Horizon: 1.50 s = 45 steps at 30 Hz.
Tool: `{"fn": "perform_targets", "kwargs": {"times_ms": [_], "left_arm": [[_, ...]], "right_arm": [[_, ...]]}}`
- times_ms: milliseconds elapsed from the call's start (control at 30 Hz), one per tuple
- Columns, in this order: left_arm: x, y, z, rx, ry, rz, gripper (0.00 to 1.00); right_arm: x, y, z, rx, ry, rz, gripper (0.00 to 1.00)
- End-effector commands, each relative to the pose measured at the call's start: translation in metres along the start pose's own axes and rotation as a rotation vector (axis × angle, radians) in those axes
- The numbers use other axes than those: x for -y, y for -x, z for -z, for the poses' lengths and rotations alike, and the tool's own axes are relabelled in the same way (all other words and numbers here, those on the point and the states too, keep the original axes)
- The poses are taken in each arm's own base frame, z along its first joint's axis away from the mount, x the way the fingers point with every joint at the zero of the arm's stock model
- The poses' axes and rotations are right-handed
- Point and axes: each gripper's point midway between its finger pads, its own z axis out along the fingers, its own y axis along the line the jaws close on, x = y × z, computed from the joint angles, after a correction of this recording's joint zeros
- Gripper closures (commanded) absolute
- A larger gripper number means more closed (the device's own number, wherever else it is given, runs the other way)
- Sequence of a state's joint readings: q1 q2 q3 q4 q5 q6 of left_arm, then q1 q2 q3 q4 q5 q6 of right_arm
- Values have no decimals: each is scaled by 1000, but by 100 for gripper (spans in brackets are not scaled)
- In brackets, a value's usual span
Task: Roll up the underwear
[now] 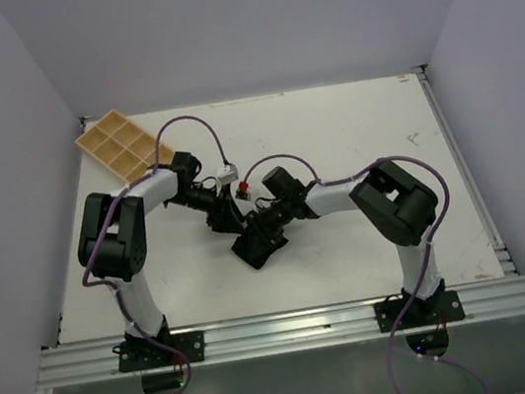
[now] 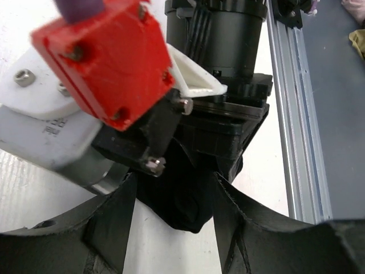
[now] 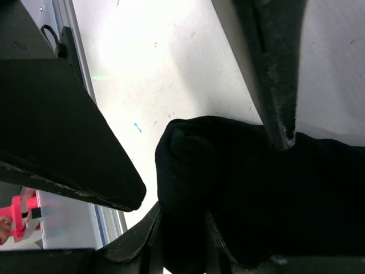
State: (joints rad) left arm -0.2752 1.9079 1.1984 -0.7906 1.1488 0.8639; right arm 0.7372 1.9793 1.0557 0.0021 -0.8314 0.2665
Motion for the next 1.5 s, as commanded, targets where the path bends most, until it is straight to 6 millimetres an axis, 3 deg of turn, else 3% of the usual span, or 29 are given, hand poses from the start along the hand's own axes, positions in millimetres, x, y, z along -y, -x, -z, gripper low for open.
{"fn": "perform_targets", "kwargs": {"times_ms": [0, 367, 600, 833, 867, 967, 1100, 1467], "left_arm": [[6, -6, 2, -6, -14, -17, 42], [9, -27, 1, -70, 51, 36, 41], [7, -37, -12, -118, 56, 50, 43], [17, -42, -25, -82, -56, 90, 70], [19, -43, -26, -78, -70, 94, 78], [18, -41, -27, -79, -82, 99, 88], [13, -42, -29, -93, -89, 113, 94], [14, -48, -40, -131, -108, 137, 93]], "right_arm": [[40, -66, 2, -175, -150, -158, 79], [44, -58, 9, -175, -174, -152, 79], [47, -50, 9, -171, -176, -145, 79], [46, -39, 14, -138, -211, -133, 75], [45, -37, 15, -131, -219, -133, 73], [44, -32, 23, -100, -259, -130, 67], [42, -22, 33, -53, -315, -111, 62], [39, -4, 53, 76, -413, -111, 53]]}}
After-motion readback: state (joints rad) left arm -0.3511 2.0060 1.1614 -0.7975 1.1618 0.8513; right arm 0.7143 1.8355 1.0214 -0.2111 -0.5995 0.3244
